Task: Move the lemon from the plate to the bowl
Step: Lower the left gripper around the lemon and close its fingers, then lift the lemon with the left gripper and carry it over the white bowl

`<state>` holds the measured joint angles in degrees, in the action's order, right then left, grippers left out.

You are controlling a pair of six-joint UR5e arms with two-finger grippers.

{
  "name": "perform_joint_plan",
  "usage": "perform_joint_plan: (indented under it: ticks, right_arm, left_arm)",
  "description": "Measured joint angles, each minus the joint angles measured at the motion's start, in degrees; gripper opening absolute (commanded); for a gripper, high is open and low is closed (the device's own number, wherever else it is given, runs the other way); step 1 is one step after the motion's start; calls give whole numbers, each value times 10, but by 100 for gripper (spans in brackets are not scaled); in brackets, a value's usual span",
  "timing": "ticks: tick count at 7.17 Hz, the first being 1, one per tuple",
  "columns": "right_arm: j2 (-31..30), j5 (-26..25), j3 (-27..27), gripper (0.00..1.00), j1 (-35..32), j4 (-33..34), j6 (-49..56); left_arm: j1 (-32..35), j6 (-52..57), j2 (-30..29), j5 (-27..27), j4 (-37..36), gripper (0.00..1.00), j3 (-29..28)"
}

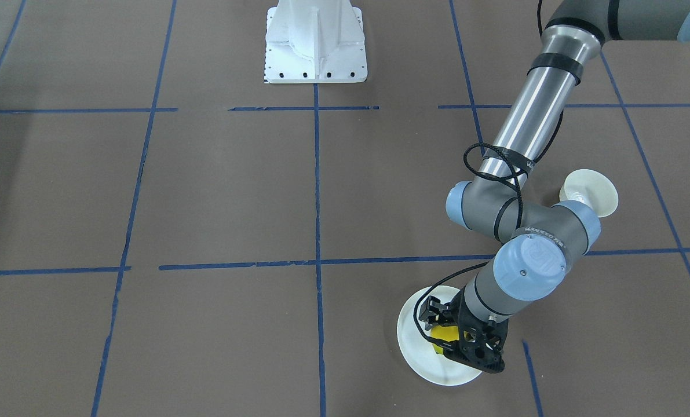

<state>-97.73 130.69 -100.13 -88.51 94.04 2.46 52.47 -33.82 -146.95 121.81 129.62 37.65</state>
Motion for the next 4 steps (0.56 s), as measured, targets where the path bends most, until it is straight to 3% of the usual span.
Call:
perform_joint_plan:
  ticks: [2,4]
  right_arm:
    - [0,0,0,100,0,0,0]
    - [0,0,0,100,0,0,0]
  left_arm:
    - [9,-11,0,1,0,0,9]
    - [43,-28,17,38,-10,0,45]
